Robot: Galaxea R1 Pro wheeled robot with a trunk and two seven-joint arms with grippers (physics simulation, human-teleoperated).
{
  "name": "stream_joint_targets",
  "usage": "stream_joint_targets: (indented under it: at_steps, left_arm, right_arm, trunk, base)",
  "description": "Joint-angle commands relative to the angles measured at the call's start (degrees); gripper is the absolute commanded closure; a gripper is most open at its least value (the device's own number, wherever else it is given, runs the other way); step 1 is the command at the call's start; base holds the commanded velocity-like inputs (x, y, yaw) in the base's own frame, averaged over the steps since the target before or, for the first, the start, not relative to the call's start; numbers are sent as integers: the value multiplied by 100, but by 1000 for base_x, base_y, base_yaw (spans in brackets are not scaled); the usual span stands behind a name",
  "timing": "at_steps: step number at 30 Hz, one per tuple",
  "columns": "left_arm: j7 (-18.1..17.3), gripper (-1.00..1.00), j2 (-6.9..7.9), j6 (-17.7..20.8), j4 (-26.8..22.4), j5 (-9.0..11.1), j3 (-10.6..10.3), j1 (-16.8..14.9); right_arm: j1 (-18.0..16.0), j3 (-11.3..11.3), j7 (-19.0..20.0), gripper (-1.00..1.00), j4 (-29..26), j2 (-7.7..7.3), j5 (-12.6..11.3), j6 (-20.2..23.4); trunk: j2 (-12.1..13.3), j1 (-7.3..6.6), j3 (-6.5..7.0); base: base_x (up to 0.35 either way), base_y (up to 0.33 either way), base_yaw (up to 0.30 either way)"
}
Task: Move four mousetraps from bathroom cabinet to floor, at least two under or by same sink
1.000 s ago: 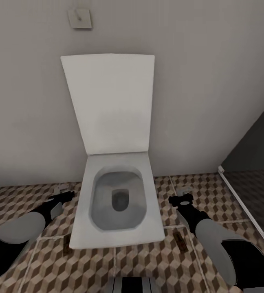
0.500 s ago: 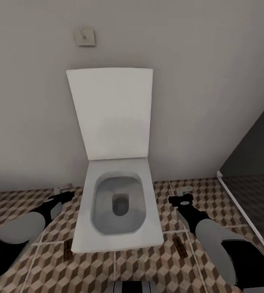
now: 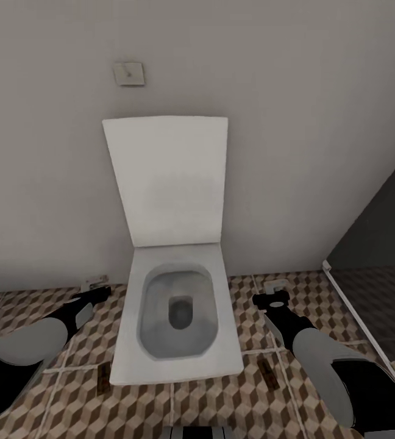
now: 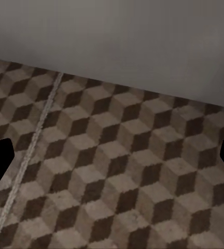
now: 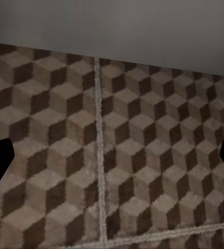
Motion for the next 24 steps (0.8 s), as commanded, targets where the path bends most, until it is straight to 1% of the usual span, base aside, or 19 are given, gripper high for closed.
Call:
stream_joint_targets:
  at_steps: [1,13,24]
  left_arm:
    - [31,-100,4,-21,-14,35,-48,-1]
    - [40,-100,3,-15,-24,35,-48,84]
    - [44,-100,2,-14,-35,35,-48,413]
  right_arm:
    - [-2,12,-25,-100,0,0,37,24]
    - [-2,18,-22,-100,26,-13,40,22]
    - [22,11,-22,-100,50,-18,44,18]
  trunk:
    - [40,-23,14]
    - [521,-287,230]
    - [963,-529,427]
  base:
    - [0,0,0]
    - [0,0,0]
    - [0,0,0]
